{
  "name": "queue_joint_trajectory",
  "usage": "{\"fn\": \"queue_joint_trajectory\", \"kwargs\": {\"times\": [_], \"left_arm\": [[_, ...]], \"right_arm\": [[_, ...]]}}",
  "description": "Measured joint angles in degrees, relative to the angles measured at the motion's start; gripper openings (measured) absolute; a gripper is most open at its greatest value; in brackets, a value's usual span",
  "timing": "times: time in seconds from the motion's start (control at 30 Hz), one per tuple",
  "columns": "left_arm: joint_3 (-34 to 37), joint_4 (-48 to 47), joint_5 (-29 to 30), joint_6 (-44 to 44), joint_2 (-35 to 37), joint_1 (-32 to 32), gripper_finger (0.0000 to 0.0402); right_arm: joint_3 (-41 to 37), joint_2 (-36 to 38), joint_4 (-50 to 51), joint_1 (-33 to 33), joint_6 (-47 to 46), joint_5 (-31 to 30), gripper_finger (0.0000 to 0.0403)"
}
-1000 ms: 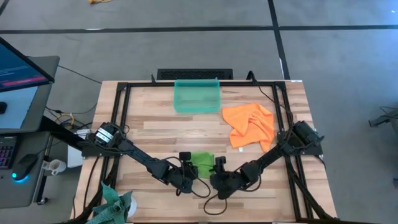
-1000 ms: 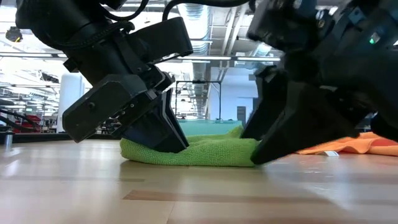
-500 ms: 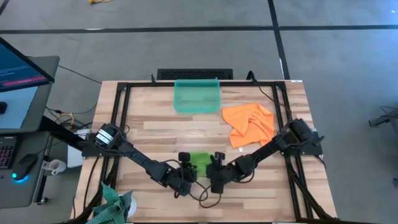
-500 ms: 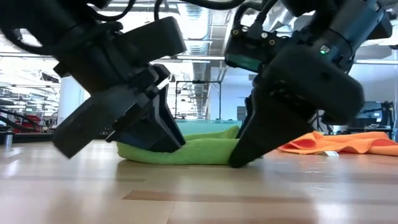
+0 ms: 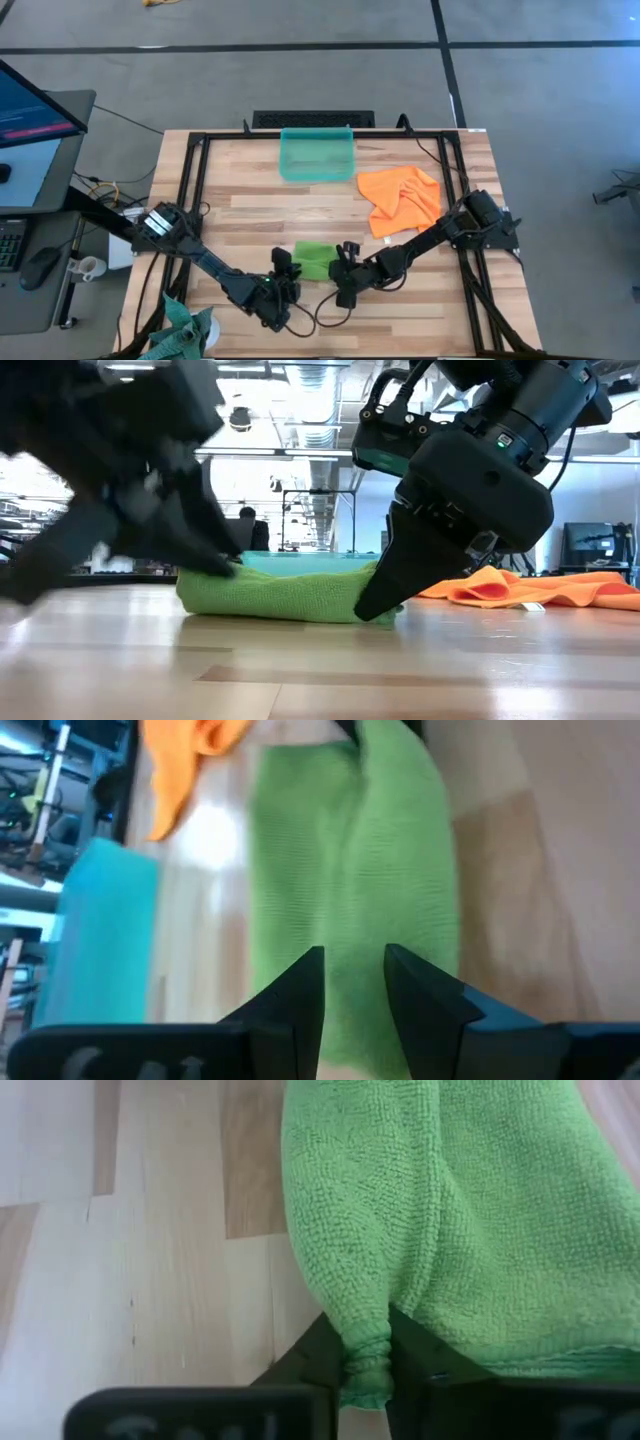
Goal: Roll microfiber towels into tight, uniform cylinder then place into a basket
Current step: Roll the green towel
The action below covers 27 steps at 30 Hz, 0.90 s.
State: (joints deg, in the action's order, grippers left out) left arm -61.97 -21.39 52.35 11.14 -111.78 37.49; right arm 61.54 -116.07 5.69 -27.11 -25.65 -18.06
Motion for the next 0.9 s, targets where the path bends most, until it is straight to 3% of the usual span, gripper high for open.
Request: {"fn": "queue_joint_trajectory", "kwargs": {"times": [0.27,0.47,0.7,0.83,0.9], "left_arm": [[-0.3,-5.8,0.3,0.7,6.6,1.0,0.0100],[-0.3,-6.5,-8.7,-2.5,6.9,-0.9,0.0106],[-0.3,-6.5,-15.4,1.8,7.0,-3.9,0.0174],[-0.3,-6.2,-24.5,2.0,7.0,-5.0,0.0219],[-0.4,-5.6,-25.7,1.8,6.6,-5.0,0.0232]], "right_arm": [[0.0,0.0,-0.2,0.0,0.0,0.0,0.0063],[0.0,-0.1,-1.3,0.0,0.0,0.6,0.0063],[0.0,-0.1,-1.4,0.4,0.0,1.0,0.0064],[0.0,-0.1,-1.7,0.4,-1.3,1.2,0.0064],[0.0,-0.1,-1.7,0.4,-1.3,1.2,0.0064]]}}
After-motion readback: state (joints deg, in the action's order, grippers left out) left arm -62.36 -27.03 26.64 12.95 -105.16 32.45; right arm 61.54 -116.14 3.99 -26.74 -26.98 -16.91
